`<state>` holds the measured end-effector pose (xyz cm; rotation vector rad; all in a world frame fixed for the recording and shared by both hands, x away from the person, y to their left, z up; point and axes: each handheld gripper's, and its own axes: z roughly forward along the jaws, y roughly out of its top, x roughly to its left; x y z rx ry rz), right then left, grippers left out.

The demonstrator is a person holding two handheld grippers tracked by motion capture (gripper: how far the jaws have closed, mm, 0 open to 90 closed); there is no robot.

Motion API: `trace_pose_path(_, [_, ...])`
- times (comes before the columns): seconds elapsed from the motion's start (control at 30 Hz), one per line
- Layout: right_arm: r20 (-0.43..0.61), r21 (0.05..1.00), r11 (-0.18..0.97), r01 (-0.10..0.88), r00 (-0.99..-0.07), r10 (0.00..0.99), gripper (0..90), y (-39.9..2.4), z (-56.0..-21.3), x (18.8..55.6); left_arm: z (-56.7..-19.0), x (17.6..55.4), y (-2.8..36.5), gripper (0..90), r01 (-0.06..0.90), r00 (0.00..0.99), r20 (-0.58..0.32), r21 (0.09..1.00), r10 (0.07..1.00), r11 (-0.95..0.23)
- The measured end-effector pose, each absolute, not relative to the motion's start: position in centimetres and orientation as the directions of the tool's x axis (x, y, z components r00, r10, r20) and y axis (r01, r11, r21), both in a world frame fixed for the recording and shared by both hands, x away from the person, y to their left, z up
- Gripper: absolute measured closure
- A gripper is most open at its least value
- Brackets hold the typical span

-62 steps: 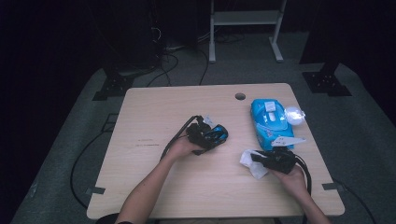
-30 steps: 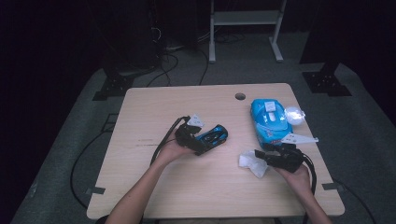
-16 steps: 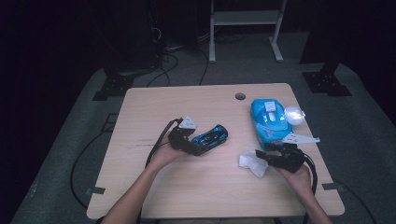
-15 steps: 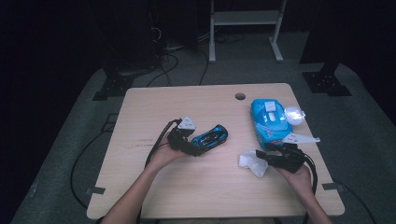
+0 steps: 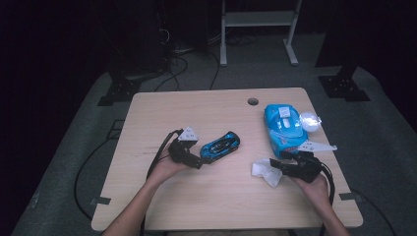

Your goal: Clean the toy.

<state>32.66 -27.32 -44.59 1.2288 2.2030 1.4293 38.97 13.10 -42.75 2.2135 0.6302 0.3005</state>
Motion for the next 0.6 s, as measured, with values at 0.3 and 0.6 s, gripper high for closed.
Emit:
trace_pose_path(0.3, [0.229, 0.837, 0.170, 0.519, -0.616, 0.753, 38.5, -27.4, -44.6, 32.6, -43.1, 38.4, 14.9, 9.5, 0.370, 0.824, -0.016, 0.773, 0.567, -0.516])
trace_pose_path(0.6, [0.222, 0.839, 0.174, 0.516, -0.616, 0.756, 38.3, -27.4, -44.6, 32.5, -43.7, 37.7, 16.4, 9.5, 0.386, 0.810, -0.022, 0.773, 0.587, -0.504])
